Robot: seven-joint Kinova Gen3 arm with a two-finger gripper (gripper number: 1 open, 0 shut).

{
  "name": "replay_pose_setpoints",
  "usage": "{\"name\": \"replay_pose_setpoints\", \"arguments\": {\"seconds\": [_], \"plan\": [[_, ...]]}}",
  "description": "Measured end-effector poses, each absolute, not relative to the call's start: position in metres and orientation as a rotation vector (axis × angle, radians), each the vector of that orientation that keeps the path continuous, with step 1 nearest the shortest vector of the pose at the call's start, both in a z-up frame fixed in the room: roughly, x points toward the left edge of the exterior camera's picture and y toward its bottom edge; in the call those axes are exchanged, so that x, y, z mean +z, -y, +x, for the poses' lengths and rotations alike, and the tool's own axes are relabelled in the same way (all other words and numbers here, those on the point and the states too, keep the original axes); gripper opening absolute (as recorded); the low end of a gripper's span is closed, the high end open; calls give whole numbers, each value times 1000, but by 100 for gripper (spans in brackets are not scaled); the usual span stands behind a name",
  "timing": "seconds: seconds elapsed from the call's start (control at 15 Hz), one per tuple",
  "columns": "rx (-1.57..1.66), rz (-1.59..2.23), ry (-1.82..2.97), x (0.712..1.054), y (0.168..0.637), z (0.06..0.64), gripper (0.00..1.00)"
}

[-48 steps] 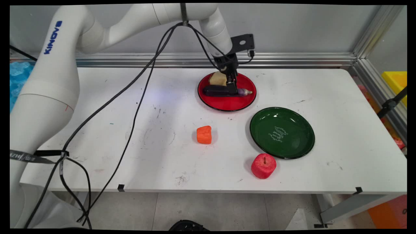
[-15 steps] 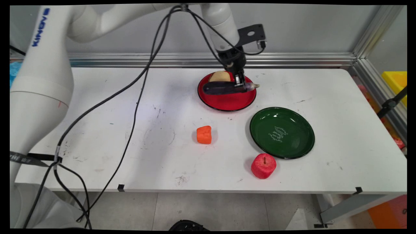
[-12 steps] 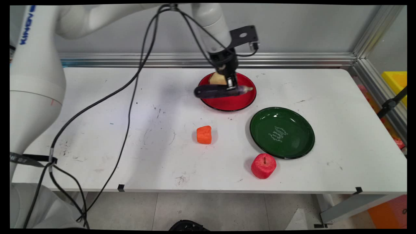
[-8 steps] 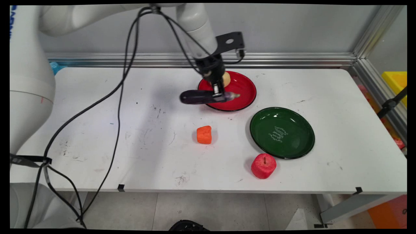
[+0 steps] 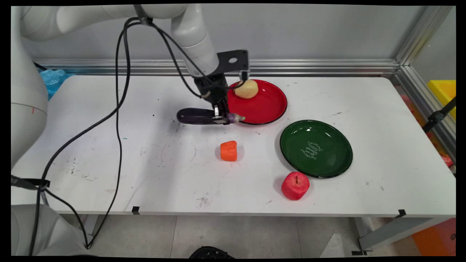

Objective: Place the picked object on the table

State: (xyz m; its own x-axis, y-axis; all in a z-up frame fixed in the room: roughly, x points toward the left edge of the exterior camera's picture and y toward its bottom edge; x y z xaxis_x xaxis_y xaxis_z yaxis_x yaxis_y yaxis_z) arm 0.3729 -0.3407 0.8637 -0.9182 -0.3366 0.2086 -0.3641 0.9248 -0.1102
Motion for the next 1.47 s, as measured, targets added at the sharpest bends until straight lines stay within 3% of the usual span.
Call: {"name": "replay_pose_setpoints", "arguments": {"seconds": [1.47], "plan": [[194,485,2834,801,346,374,0]]}}
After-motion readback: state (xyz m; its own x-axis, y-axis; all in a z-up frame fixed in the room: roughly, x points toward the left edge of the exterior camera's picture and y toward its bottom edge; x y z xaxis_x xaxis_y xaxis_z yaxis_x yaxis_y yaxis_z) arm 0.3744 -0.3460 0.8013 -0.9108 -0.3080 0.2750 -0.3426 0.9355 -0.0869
